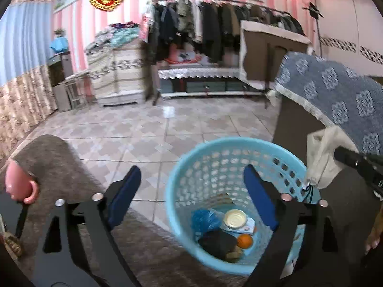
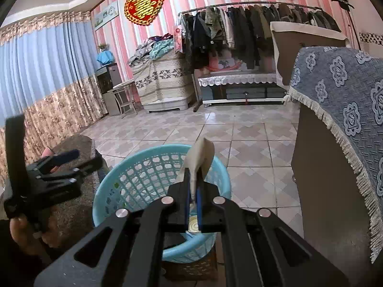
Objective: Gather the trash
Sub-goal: 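Open the left tool over the basket while the right tool releases the tan cloth, then move both open tools back over the items on the rug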
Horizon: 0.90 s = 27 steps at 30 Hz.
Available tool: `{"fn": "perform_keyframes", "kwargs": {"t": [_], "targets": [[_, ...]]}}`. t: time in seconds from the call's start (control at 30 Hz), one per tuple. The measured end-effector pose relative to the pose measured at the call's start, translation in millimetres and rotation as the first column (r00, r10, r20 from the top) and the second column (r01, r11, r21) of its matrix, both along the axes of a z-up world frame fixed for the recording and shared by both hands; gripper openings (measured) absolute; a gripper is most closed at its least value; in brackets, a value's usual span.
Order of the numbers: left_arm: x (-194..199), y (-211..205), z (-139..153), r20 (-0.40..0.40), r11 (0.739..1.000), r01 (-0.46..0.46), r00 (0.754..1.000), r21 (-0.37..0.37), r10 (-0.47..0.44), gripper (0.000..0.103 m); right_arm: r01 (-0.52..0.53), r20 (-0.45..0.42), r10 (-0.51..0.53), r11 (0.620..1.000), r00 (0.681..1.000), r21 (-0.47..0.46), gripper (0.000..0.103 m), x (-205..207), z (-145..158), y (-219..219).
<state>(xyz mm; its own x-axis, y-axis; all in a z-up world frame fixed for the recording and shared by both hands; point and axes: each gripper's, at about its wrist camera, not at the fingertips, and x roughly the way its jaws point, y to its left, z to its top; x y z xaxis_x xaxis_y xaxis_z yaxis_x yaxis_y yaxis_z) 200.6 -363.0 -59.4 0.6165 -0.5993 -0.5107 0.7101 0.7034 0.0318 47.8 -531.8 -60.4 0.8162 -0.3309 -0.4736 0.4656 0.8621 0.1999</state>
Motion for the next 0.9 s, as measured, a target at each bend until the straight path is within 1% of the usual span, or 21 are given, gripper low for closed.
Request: {"fn": "perform_keyframes", "kwargs": {"t": [0.07, 0.2, 0.3, 0.33, 0.37, 0.4, 0.43, 0.47, 0.57, 0.63, 0.67, 0.73, 0.9], "targets": [[1, 9, 4, 0.011, 0.999, -0.031, 0.999, -0.008, 0.031, 0.093, -0.011, 0.001, 0.011, 1.0, 1.0, 0.006, 0.004, 8, 0, 2], [2, 29, 13, 0.023, 0.996, -0.086, 0.996, -0.025, 0.087, 0.097, -0.014, -0.012, 0.014, 1.0, 1.0, 0.005, 0.005, 24, 0, 6], [1, 45, 17, 0.034, 0.992, -0.125, 0.991, -0.024, 0.126, 0.097, -0.015, -0.026, 0.015, 1.0, 1.0, 0.009, 0.006, 36, -1, 8], [2, 50, 17, 0.033, 0.991, -0.135, 0.99, -0.021, 0.135, 0.097, -0.011, -0.034, 0.012, 1.0, 0.999, 0.013, 0.008, 39, -2, 9], [2, 55, 18, 0.031, 0.989, -0.145, 0.989, -0.019, 0.146, 0.097, -0.007, -0.038, 0.008, 1.0, 0.999, 0.019, 0.012, 40, -2, 9], [2, 61, 18, 0.03, 0.988, -0.154, 0.988, -0.019, 0.154, 0.097, 0.0, -0.034, 0.001, 1.0, 0.999, 0.026, 0.034, 42, -1, 9], [3, 67, 19, 0.029, 0.986, -0.167, 0.985, -0.018, 0.168, 0.097, 0.007, -0.026, -0.006, 1.0, 1.0, 0.025, 0.062, 42, 0, 11], [2, 71, 20, 0.029, 0.984, -0.178, 0.984, -0.018, 0.178, 0.097, 0.012, -0.014, -0.012, 1.0, 1.0, 0.018, 0.068, 41, 2, 12], [3, 89, 23, 0.026, 0.977, -0.21, 0.977, -0.026, 0.211, 0.097, 0.007, -0.02, -0.007, 1.0, 1.0, -0.002, 0.07, 42, 5, 20], [4, 100, 25, 0.022, 0.973, -0.231, 0.973, -0.028, 0.231, 0.097, 0.016, -0.018, -0.016, 1.0, 1.0, -0.012, 0.082, 40, 7, 25], [4, 108, 28, 0.023, 0.969, -0.244, 0.969, -0.031, 0.245, 0.097, 0.018, -0.011, -0.018, 1.0, 1.0, -0.017, 0.084, 39, 9, 27], [4, 117, 30, 0.027, 0.964, -0.262, 0.964, -0.036, 0.263, 0.097, 0.027, 0.001, -0.027, 0.999, 1.0, -0.035, 0.092, 34, 14, 33], [-1, 150, 36, 0.026, 0.949, -0.312, 0.949, -0.048, 0.313, 0.097, 0.02, -0.002, -0.02, 0.998, 1.0, -0.065, 0.097, 34, 22, 46]]}}
